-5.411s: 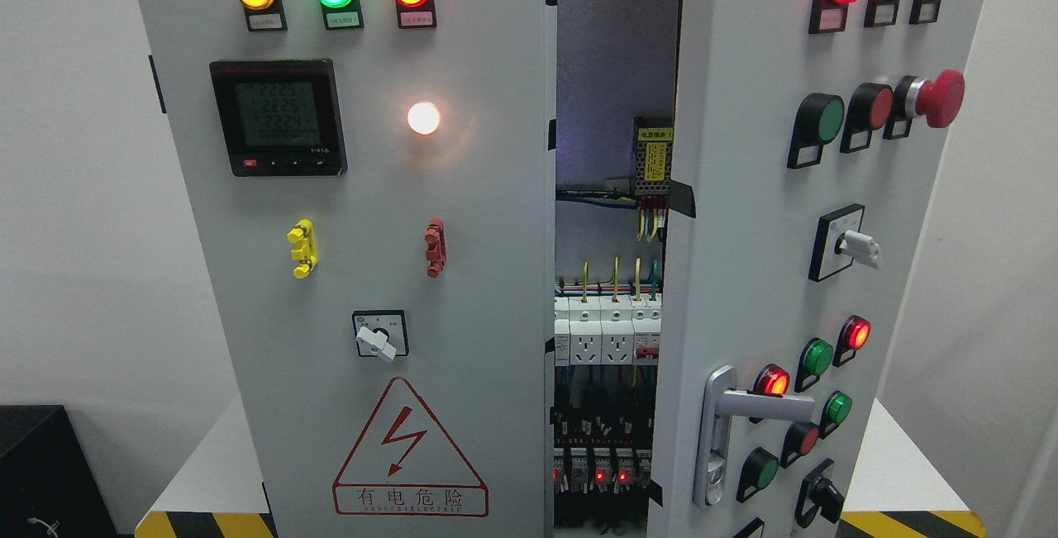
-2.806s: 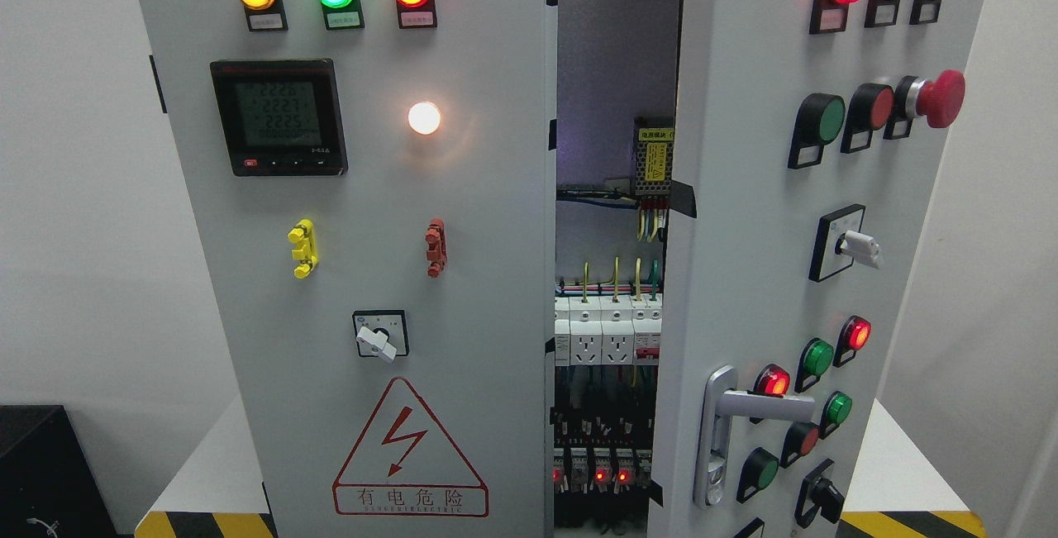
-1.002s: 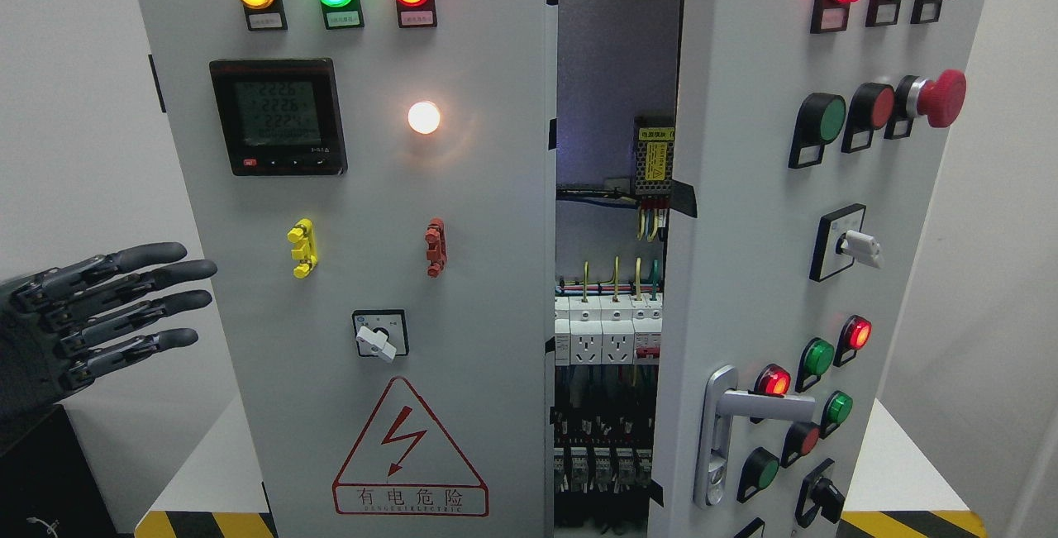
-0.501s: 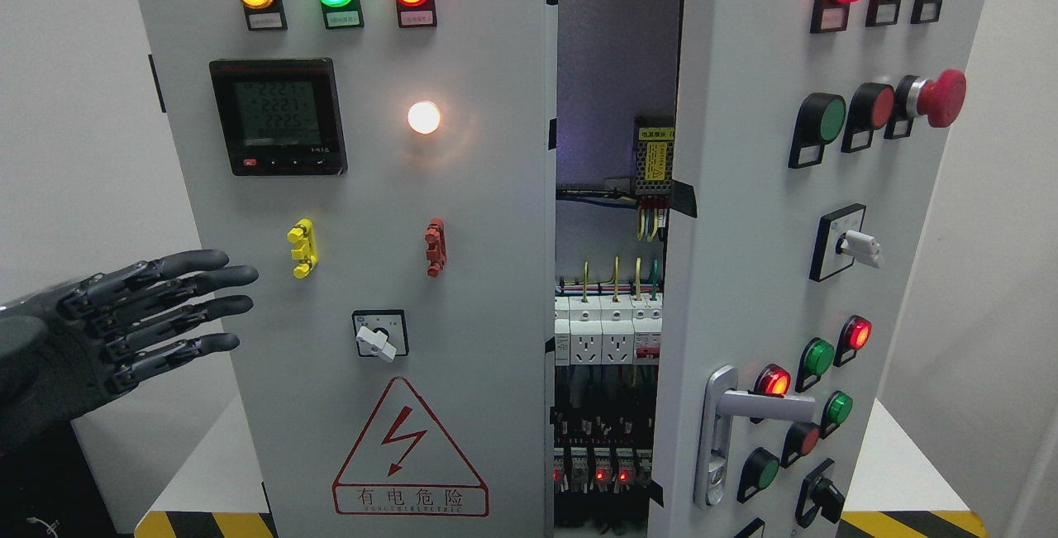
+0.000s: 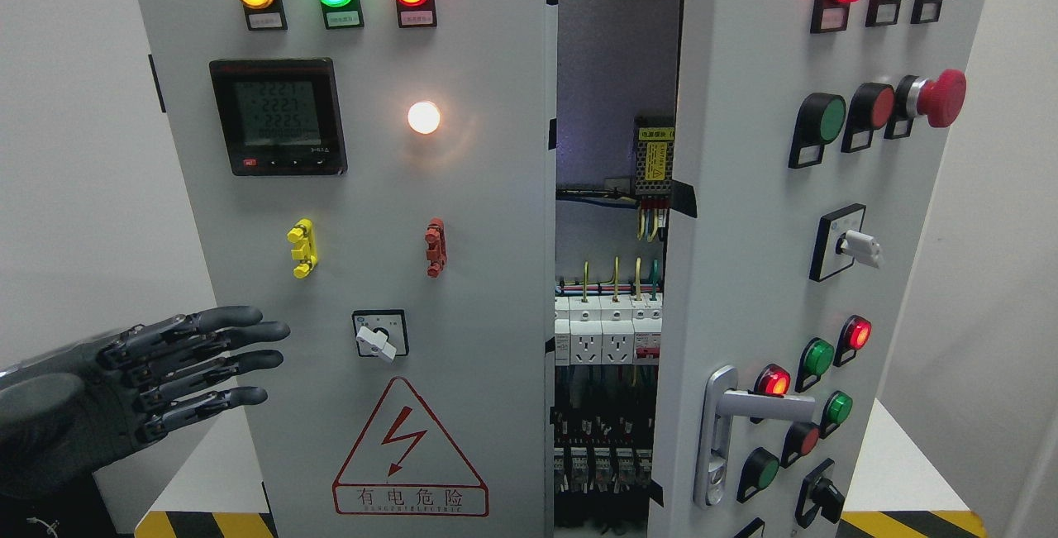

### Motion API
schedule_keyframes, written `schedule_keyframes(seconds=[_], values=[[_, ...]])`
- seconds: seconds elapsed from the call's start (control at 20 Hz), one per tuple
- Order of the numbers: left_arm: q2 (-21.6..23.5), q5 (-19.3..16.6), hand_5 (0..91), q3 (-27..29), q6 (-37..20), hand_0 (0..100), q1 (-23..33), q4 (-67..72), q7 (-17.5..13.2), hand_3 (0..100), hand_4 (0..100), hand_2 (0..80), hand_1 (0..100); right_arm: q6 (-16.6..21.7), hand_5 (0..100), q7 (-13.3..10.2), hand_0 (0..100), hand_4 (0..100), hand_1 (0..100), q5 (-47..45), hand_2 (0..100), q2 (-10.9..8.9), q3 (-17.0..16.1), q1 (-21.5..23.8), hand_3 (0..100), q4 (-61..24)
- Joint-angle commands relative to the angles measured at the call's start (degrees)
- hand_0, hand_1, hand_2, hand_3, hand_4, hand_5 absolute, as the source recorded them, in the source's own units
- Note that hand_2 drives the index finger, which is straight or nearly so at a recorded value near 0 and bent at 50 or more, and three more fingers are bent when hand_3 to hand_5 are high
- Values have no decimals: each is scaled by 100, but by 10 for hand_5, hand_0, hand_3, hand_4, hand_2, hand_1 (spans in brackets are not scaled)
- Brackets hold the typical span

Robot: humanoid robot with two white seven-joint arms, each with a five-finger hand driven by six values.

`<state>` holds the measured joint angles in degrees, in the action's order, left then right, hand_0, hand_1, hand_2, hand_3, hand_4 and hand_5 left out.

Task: Open door with both hands
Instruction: 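Raise the left hand toward the gap between the cabinet doors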

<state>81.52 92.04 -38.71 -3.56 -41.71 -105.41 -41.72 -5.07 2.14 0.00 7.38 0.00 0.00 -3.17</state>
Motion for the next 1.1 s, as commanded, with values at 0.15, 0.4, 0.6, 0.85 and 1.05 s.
schedule_keyframes(seconds=[0.15, 0.4, 0.6, 0.85, 1.05], values=[[-258, 217, 0, -3768, -4, 120, -3416, -32, -30, 0, 0, 0, 556, -3, 0, 23, 103, 0, 126, 149, 0, 0, 114, -53, 0, -8], [-1119, 796, 0, -4970, 14, 120, -4880, 432, -3, 0, 0, 0, 556, -3, 0, 23, 103, 0, 126, 149, 0, 0, 106, -53, 0, 1], [-1971, 868, 0, -5295, 40, 120, -5128, 917, 84, 0, 0, 0, 556, -3, 0, 23, 103, 0, 127, 149, 0, 0, 114, -53, 0, 1], [-2885, 868, 0, -5305, 58, 120, -5216, 953, 822, 0, 0, 0, 556, -3, 0, 23, 103, 0, 127, 149, 0, 0, 106, -53, 0, 1], [-3422, 885, 0, -5296, 93, 120, -5436, 953, 937, 0, 0, 0, 556, -3, 0, 23, 103, 0, 127, 149, 0, 0, 106, -53, 0, 1]])
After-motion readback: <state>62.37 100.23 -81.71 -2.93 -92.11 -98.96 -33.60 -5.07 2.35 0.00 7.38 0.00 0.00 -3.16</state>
